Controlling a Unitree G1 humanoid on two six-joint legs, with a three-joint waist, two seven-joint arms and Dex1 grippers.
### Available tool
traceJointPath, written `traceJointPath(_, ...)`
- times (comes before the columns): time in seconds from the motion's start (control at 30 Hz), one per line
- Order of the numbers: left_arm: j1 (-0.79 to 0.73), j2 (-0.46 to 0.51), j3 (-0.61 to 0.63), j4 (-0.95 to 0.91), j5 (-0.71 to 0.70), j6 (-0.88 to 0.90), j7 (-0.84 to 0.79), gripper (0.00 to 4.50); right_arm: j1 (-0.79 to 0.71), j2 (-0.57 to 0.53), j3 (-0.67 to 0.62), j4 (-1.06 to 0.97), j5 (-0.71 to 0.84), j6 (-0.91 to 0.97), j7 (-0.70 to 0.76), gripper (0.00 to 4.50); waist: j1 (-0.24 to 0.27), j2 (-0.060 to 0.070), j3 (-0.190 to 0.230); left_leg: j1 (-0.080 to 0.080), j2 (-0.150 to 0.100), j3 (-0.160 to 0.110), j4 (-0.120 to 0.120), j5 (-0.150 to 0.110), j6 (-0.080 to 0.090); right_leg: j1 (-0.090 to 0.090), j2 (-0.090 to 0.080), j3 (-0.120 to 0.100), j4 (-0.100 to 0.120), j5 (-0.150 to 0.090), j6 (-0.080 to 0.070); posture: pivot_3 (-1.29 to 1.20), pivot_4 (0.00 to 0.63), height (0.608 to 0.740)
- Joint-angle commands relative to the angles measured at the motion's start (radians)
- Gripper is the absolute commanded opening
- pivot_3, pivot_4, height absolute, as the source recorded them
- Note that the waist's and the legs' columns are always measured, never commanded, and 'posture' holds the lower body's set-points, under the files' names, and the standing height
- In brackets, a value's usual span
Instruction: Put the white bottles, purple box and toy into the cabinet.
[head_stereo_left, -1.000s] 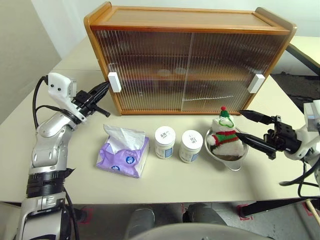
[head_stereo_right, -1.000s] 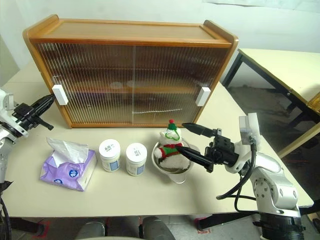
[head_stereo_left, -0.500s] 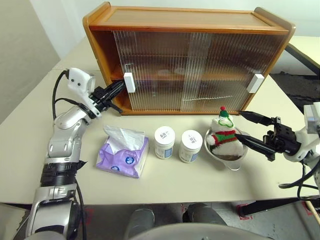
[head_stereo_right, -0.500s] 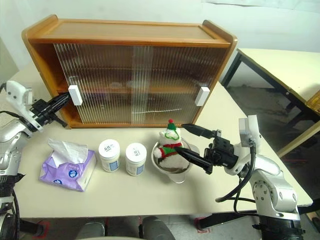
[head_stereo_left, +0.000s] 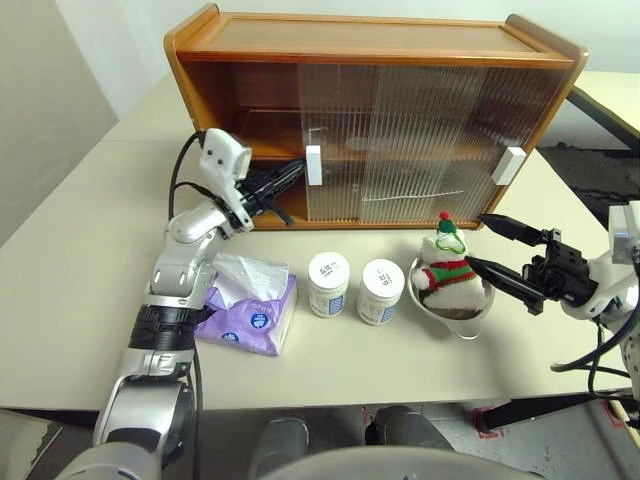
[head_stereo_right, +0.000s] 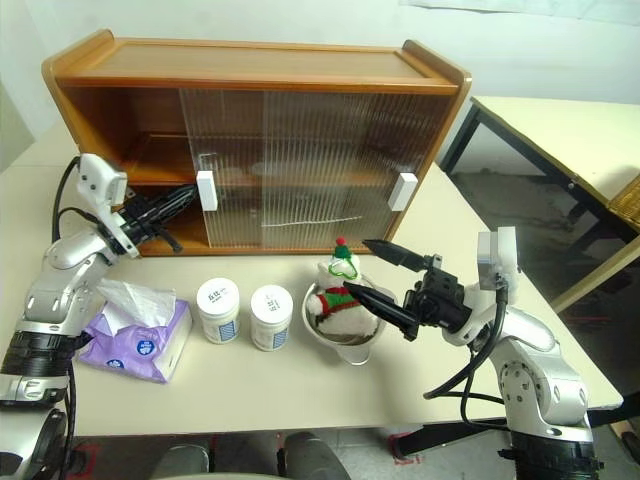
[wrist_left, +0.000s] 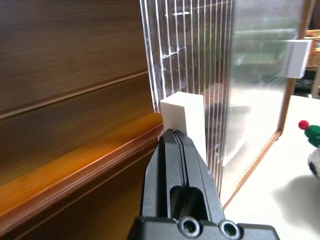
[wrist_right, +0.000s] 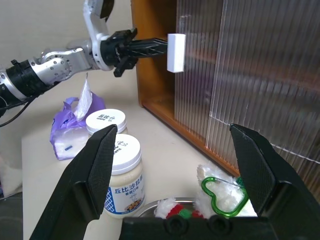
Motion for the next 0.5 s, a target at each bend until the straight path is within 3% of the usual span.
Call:
traceJointPath(0.03,-0.025,-0.025,-0.045,0.032,0.023,-0.010,-0.022,0.04,0.006,0.004,-0.015,-0.017,0.019,0.008,-0.019,4.50,-0.004,0.000,0.000,0.000,0.000,0.000,0.001,0.000,0.000,0.000,0.000,0.000,0.000,0.000,0.000,-0.19,0.000,0.740)
traceJointPath(0.5,-0.150,-0.110,-0.126,0.193,0.077,-0.099,-0.101,0.04,0.030,0.028,-0.003,-0.099,0.080,0.067,-0.109,4.50,-0.028,0.000,0.000,-0.002,-0.001,0.000,0.006,-0.001,0.004,0.001,0.000,0.001,-0.001,-0.001,0.003,-0.23,0.000,0.740)
